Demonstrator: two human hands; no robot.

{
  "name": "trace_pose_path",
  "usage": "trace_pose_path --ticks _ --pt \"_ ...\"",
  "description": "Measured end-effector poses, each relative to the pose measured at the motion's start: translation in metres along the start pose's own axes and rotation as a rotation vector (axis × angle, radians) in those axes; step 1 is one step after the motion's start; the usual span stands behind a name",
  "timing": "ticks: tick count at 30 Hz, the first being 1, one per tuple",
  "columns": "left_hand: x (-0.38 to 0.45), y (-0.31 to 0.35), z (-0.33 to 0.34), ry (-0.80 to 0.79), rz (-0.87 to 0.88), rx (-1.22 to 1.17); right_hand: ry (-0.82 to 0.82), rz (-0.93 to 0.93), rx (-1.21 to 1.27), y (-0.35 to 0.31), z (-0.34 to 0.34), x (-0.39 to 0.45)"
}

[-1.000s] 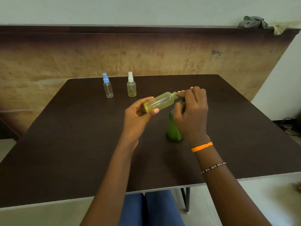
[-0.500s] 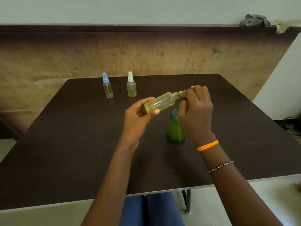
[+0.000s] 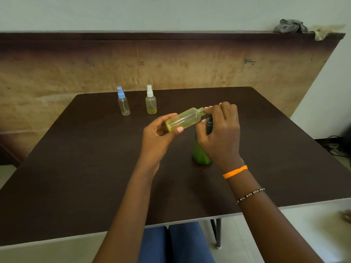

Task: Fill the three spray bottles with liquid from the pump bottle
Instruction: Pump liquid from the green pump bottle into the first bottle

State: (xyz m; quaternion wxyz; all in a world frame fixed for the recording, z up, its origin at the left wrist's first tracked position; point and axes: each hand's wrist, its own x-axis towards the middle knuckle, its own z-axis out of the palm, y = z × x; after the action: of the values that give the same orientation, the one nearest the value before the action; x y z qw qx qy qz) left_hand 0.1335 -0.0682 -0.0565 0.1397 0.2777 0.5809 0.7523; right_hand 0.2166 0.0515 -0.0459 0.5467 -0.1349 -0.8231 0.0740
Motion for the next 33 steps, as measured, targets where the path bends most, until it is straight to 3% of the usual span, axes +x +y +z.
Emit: trace_pose_path --ticks 9,17,24,33 --pt "-0.001 0.0 0.001 -0.007 -0.009 0.0 0.105 0.002 0.002 0.011 0.013 -0.007" --pt "-0.001 0.006 -0.004 -0.01 -0.014 0.011 0.034 0.001 -0.001 0.001 0.003 0.001" --pt "-0.001 0.0 -0.002 0.001 -0.031 0.023 0.122 0.019 0.02 0.011 0.016 -0.008" --pt "-0.002 0.002 -0.002 -0.001 -0.011 -0.006 0.079 0.022 0.037 0.003 0.004 0.005"
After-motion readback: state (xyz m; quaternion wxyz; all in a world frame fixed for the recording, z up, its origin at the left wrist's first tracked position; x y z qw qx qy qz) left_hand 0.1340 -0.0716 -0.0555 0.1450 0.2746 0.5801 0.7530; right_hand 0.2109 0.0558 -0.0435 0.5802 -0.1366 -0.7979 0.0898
